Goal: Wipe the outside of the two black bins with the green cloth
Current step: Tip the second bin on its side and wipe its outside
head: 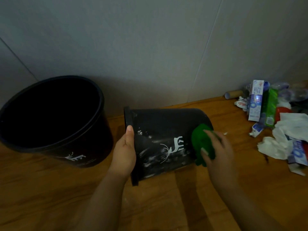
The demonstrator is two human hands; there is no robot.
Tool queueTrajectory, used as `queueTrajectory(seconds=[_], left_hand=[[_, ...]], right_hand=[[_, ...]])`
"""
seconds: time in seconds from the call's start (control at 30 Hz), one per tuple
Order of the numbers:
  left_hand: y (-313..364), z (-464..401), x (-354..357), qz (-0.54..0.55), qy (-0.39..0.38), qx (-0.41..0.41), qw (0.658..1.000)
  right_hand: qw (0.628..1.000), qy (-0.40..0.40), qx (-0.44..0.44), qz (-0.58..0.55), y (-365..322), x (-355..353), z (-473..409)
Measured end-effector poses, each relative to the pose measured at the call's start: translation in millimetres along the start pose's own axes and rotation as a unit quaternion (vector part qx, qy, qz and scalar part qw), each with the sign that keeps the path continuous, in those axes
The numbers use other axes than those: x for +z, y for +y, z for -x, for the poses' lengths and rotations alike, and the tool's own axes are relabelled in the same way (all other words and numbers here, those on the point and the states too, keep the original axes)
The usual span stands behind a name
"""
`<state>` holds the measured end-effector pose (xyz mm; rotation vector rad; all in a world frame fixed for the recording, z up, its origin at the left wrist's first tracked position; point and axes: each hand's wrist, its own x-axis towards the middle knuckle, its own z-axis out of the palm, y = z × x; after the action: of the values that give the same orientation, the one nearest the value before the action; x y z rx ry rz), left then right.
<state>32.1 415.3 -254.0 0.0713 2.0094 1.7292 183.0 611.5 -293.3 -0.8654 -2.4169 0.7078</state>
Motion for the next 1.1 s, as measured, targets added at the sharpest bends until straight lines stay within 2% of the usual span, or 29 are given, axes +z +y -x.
queueTrajectory(seconds=[0.07, 0.13, 0.2, 0.3, 0.33, 0.37, 0.47, 0.5, 0.57, 0.7, 0.73, 0.77, 0.87, 0.93, 1.0, 1.1], left_hand=[[-1, 0, 0, 0.003, -0.001, 0.001, 1.0], [-1, 0, 0, 0.005, -0.006, 0.001, 1.0], [-1, -2, 0, 0.006, -0.008, 0.001, 1.0], [0, -2, -1, 0.009, -0.008, -0.003, 1.0], [0, -3, -1, 0.008, -0.007, -0.005, 1.0], [-1, -3, -1, 0.006, -0.004, -0.005, 1.0], [-2, -1, 0, -0.003, 0.007, -0.005, 1.0], [-2, -1, 1, -0.009, 0.011, -0.007, 1.0], [-2, -1, 1, -0.008, 0.01, -0.012, 1.0], [-1, -3, -1, 0.002, 0.002, -0.013, 1.0], [0, -3, -1, 0.0, -0.002, -0.009, 1.0], [0, -2, -1, -0.003, -0.004, -0.006, 1.0], [-1, -2, -1, -0.012, -0.004, -0.006, 1.0], [-1, -1, 0, 0.001, -0.003, -0.013, 1.0], [-2, -2, 0, 0.006, -0.005, -0.02, 1.0], [-4, -4, -1, 0.0, 0.001, -0.022, 1.0]], right_hand=[[0.997, 0.036, 0.069, -0.029, 5, -4, -7], [0.997, 0.028, 0.064, -0.018, -5, -1, 0], [1.0, -0.012, 0.017, -0.023, -23, 6, 12], [0.987, -0.067, -0.141, 0.026, -40, 13, 23], [0.984, -0.073, -0.157, 0.039, -37, 12, 18], [0.989, -0.066, -0.128, 0.036, -34, 9, 12], [0.999, -0.014, 0.043, -0.006, -23, -1, -5], [0.998, -0.008, 0.056, 0.001, -24, -2, -5], [1.0, -0.019, 0.022, 0.009, -34, 1, 0], [0.983, -0.092, -0.149, 0.048, -54, 10, 18], [0.979, -0.097, -0.168, 0.06, -53, 10, 15], [0.982, -0.087, -0.156, 0.059, -49, 9, 10], [0.999, -0.028, -0.013, 0.01, -38, 2, -3], [1.0, -0.021, 0.013, 0.013, -42, 2, 0], [0.999, -0.039, -0.021, 0.005, -54, 7, 9], [0.98, -0.104, -0.164, 0.041, -71, 14, 22]])
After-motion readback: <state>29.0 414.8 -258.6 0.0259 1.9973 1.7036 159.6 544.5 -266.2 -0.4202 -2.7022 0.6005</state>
